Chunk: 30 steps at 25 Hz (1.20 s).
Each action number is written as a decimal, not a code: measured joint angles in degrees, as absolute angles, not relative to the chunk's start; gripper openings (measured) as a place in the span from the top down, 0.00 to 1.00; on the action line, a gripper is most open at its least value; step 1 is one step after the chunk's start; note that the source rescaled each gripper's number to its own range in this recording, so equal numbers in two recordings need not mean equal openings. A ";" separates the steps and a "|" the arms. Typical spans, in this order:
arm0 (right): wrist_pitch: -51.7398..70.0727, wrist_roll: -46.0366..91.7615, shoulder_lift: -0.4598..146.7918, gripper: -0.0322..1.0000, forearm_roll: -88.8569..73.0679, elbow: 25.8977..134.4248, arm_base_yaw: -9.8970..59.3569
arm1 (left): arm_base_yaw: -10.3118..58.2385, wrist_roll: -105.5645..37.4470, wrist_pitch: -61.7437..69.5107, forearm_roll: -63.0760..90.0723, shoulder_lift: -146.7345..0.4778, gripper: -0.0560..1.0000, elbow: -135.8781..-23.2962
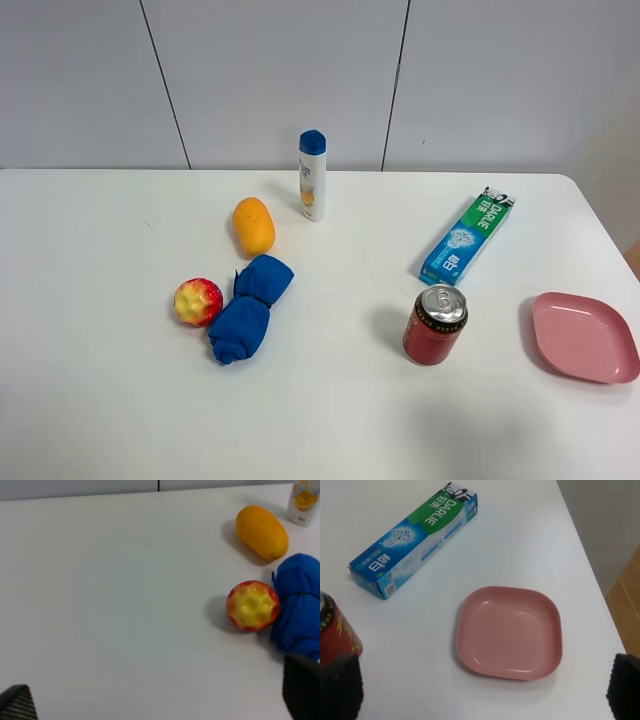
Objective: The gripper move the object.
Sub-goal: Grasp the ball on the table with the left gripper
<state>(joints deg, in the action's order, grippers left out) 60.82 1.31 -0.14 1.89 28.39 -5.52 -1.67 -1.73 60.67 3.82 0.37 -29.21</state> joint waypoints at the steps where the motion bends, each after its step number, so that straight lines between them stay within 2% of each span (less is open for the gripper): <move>1: 60.82 1.31 -0.14 0.00 1.89 28.39 -5.52 | -1.67 -1.73 60.67 3.82 0.37 0.00 -29.21; 9: 60.82 1.31 -0.14 0.00 1.89 28.39 -5.52 | -1.67 -1.35 60.67 4.07 -1.18 0.00 -29.21; 15: 60.82 1.31 -0.14 0.00 1.89 28.39 -5.52 | -1.67 -1.35 60.74 5.73 -11.86 0.00 -30.06; 21: 60.82 1.31 -0.14 0.00 1.89 28.39 -5.52 | -1.67 -1.30 63.86 5.32 -25.88 0.00 -37.60; 30: 60.82 1.31 -0.14 0.00 1.89 28.39 -5.52 | -1.67 -1.53 65.13 8.71 -32.98 0.00 -41.35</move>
